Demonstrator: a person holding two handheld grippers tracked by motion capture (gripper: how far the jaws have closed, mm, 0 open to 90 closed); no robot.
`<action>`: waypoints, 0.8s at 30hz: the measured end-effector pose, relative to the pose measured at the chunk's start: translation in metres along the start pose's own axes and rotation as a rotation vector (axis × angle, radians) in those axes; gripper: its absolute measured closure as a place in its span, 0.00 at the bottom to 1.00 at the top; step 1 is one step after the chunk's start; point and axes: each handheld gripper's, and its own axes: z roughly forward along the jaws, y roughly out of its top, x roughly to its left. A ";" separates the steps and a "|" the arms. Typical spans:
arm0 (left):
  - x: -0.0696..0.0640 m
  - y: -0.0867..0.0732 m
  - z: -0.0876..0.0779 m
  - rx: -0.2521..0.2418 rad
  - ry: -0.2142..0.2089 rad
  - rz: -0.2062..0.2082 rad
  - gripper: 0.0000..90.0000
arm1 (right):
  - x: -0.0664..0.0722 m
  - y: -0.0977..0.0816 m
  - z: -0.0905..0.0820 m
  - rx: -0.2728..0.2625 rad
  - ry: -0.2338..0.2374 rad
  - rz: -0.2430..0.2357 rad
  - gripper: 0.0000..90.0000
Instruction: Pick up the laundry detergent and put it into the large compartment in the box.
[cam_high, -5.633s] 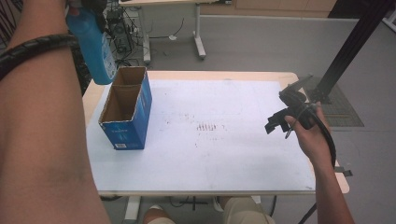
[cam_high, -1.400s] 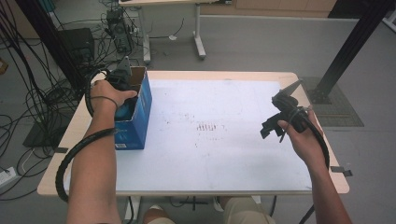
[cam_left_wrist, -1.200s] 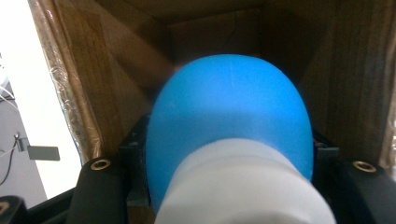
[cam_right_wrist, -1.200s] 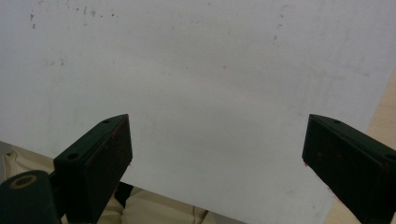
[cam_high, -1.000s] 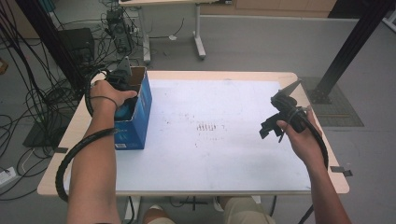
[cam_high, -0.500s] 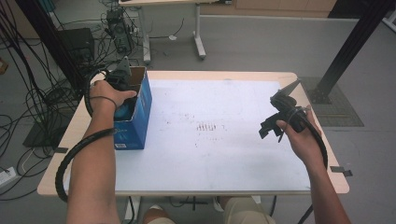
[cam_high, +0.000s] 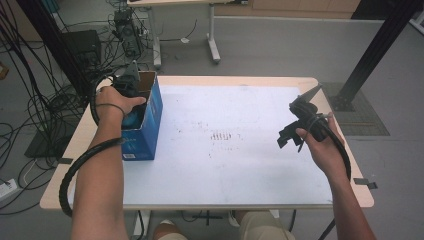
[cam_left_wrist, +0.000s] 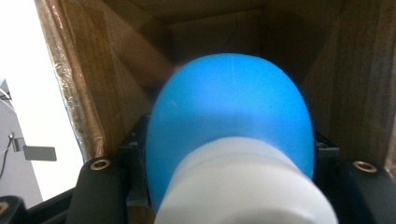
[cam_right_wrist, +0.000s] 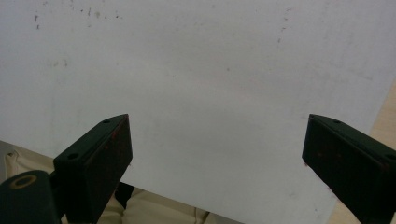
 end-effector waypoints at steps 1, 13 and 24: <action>0.000 -0.001 0.000 -0.003 -0.001 0.000 0.41 | 0.000 0.000 0.000 0.000 0.000 -0.003 0.09; 0.001 -0.001 0.000 -0.004 -0.007 -0.005 0.41 | 0.000 0.000 -0.001 0.003 0.003 0.000 0.09; 0.003 -0.001 0.001 0.004 -0.011 -0.010 0.41 | 0.001 0.000 0.000 0.003 0.004 0.000 0.09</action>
